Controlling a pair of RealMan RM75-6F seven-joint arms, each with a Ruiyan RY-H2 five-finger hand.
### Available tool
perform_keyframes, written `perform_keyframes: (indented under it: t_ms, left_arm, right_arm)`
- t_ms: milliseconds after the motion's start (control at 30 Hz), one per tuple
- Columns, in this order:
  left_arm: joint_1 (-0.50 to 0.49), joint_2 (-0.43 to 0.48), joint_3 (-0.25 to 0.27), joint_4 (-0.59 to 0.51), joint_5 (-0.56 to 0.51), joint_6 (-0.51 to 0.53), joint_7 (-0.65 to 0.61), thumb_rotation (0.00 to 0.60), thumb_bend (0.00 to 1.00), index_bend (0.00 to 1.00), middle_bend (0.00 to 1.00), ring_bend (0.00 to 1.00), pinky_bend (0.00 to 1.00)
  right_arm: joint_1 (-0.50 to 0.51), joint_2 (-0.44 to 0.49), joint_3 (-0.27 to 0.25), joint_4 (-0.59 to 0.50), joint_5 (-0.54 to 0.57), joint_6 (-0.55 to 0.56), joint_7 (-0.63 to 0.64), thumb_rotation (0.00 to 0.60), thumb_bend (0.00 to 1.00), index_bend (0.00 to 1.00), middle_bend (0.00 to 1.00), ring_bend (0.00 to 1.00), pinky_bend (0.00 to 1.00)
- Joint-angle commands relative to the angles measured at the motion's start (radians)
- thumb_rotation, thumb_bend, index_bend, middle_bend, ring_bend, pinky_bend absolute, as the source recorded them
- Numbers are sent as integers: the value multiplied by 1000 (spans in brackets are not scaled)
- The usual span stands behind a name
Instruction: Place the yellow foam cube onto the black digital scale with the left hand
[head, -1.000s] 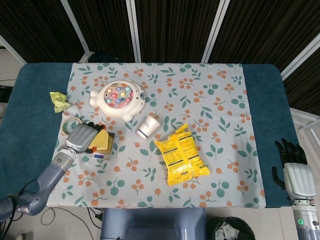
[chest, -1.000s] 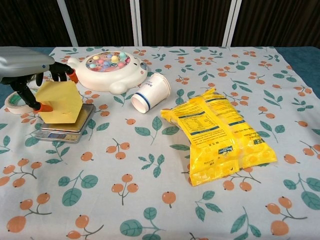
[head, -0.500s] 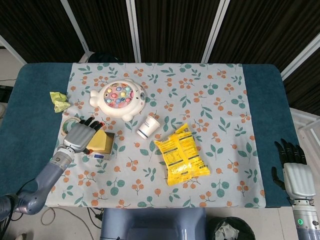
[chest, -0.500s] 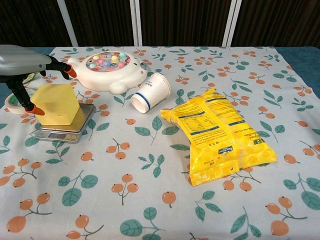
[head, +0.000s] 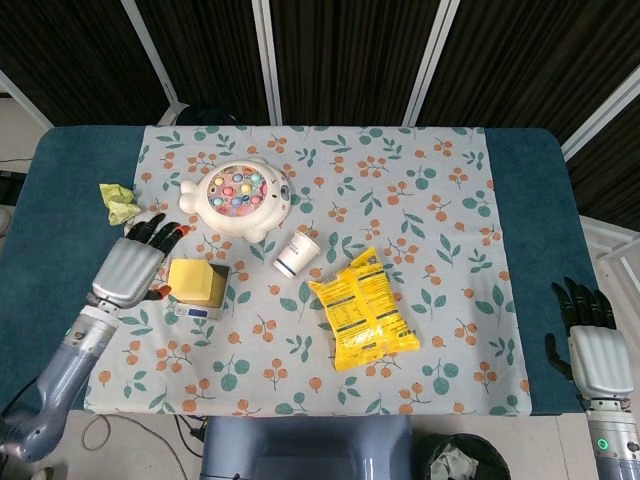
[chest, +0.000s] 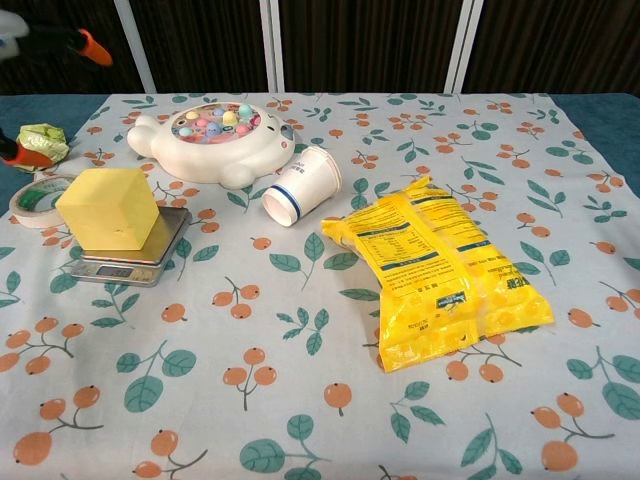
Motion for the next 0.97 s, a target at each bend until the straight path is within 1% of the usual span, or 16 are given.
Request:
perform_keyframes:
  t_ms: [33, 133, 200, 367, 500, 700, 833, 967]
  left_arm:
    - [155, 74, 47, -60, 141, 195, -117, 600, 105, 127, 125, 42, 154]
    - [234, 75, 78, -21, 178, 273, -184, 600, 105, 121, 101, 19, 116]
    - [281, 65, 93, 13, 179, 306, -224, 600, 105, 117, 80, 4, 94]
    - [358, 56, 114, 62, 162, 326, -332, 600, 100, 109, 47, 0, 76]
    - [396, 36, 109, 111, 165, 343, -380, 600, 100, 104, 40, 0, 76]
    - [414, 12, 89, 163, 192, 348, -424, 600, 100, 104, 39, 0, 75]
    - [422, 9, 82, 178, 209, 344, -456, 600, 100, 103, 39, 0, 72]
    - [427, 11, 68, 187, 206, 331, -457, 600, 100, 104, 39, 0, 69]
  right_arm:
    - [0, -1, -1, -2, -5, 4, -4, 600, 582, 0, 0, 0, 0]
    - [0, -3, -4, -5, -17, 10, -11, 600, 582, 0, 0, 0, 0]
    - [1, -1, -10, -5, -29, 11, -16, 600, 582, 0, 0, 0, 0]
    - [5, 8, -23, -1, -60, 8, -14, 600, 582, 0, 0, 0, 0]
    - [6, 7, -25, 3, -63, 6, -15, 600, 582, 0, 0, 0, 0]
    - [4, 5, -26, -2, -67, 13, -29, 600, 581, 0, 0, 0, 0]
    - [3, 2, -28, -5, -70, 15, -41, 600, 582, 0, 0, 0, 0]
    - [4, 1, -29, -6, -68, 11, -47, 600, 582, 0, 0, 0, 0]
